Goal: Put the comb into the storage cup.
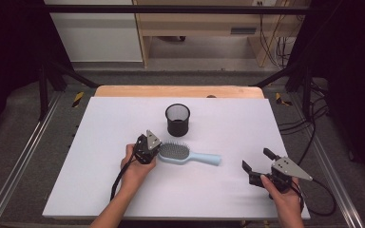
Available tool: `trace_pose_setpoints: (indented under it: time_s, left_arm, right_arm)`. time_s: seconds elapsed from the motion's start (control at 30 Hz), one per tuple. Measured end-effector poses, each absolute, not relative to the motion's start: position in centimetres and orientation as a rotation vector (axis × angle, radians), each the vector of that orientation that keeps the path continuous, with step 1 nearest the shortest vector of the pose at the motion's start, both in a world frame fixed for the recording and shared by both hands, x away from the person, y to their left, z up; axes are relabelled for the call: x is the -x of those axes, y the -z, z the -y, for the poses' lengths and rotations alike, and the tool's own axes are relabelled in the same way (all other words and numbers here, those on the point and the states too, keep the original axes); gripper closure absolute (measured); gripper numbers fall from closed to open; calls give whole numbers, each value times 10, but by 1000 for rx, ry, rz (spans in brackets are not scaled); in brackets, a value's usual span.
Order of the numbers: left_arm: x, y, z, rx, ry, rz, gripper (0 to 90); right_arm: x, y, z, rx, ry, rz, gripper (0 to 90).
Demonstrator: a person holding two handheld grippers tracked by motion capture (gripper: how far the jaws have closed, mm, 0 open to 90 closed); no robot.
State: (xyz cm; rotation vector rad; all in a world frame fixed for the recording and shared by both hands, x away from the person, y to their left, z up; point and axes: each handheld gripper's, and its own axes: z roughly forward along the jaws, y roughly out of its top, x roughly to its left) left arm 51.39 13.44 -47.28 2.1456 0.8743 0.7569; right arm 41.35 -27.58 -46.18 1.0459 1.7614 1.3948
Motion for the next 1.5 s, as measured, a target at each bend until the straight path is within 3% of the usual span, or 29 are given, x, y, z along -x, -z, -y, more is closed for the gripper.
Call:
trace_pose_setpoints:
  time_s: [1.03,1.5]
  left_arm:
    - [-516,469,-63,-2203,-722,-720,899]
    - [-512,470,-49,-2183,-690,-717,899]
  right_arm:
    - [-412,460,275,-1032,-1394,-1777,73]
    - [-411,459,273,-1017,-1386,-1787,73]
